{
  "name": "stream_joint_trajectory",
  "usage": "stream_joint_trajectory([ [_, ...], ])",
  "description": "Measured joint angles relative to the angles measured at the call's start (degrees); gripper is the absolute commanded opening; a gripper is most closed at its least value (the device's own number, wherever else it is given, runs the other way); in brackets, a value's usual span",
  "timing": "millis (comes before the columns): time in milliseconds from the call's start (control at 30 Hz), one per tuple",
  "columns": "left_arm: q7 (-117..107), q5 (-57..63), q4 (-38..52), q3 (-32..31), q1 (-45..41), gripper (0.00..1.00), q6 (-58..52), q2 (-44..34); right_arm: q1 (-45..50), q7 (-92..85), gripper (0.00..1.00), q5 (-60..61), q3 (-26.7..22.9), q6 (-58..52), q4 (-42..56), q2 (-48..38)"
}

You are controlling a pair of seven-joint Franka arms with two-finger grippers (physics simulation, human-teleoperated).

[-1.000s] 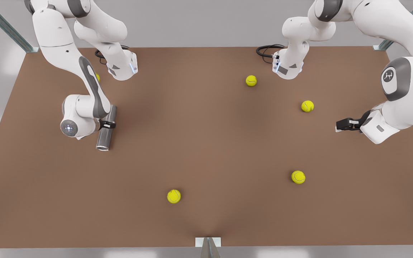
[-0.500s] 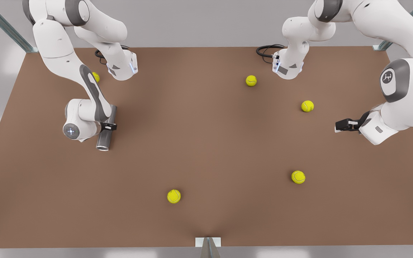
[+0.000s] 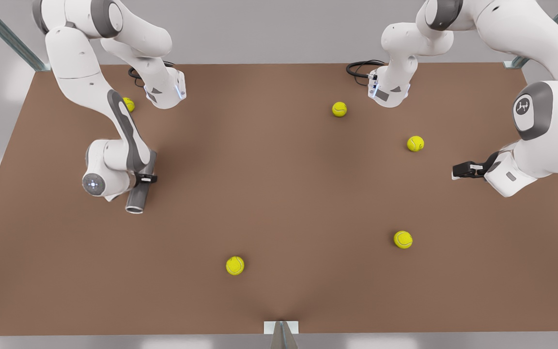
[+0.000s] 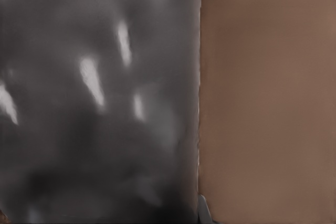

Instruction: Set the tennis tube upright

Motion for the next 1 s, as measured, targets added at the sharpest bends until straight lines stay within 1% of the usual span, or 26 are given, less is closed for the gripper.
stream_joint_trajectory([
  [67,0.0,0.0,0.0,0.0,0.0,1.00,0.0,0.0,5.0,-0.4,0.53,0.0,-0.1,-3.5,7.5,0.2],
  [133,0.0,0.0,0.0,0.0,0.0,1.00,0.0,0.0,14.5,-1.1,0.54,-0.1,-0.2,-6.9,17.8,2.6],
  [267,0.0,0.0,0.0,0.0,0.0,1.00,0.0,0.1,33.2,-3.3,0.54,-0.5,-0.4,-10.7,38.1,14.4],
  [333,0.0,0.0,0.0,0.0,0.1,1.00,0.1,0.2,38.7,-5.3,0.55,-0.9,-0.4,-9.7,43.7,19.5],
  [433,-0.1,0.0,0.0,0.0,0.1,1.00,0.1,0.4,43.1,-9.2,0.55,-2.0,-0.5,-7.3,45.1,23.1],
  [567,-0.1,0.0,0.0,0.0,0.5,1.00,0.1,0.8,48.9,-13.7,0.56,-3.0,-0.5,-5.5,44.8,25.0],
  [667,-0.1,0.0,0.0,0.0,0.6,1.00,0.2,1.0,51.0,-16.7,0.56,-4.1,-0.6,-3.8,44.8,26.7],
  [700,-0.1,0.0,0.0,0.0,0.7,1.00,0.2,1.1,51.5,-17.5,0.60,-4.3,-0.6,-3.2,44.8,27.1],
  [733,-0.1,0.0,0.0,-0.1,0.7,1.00,0.2,1.1,51.8,-18.3,0.82,-4.6,-0.6,-2.7,44.8,27.4],
  [767,-0.1,0.0,0.0,-0.1,0.8,1.00,0.2,1.1,52.0,-19.0,1.00,-4.9,-0.6,-2.3,44.8,27.6],
  [933,-0.2,-0.1,0.0,-0.1,0.8,1.00,0.2,1.2,52.2,-21.8,1.00,-5.4,-0.5,-1.0,44.8,27.5],
  [1000,-0.2,-0.1,0.0,-0.1,0.8,1.00,0.2,1.2,51.8,-22.7,1.00,-4.3,-0.5,-0.9,44.8,26.0],
])
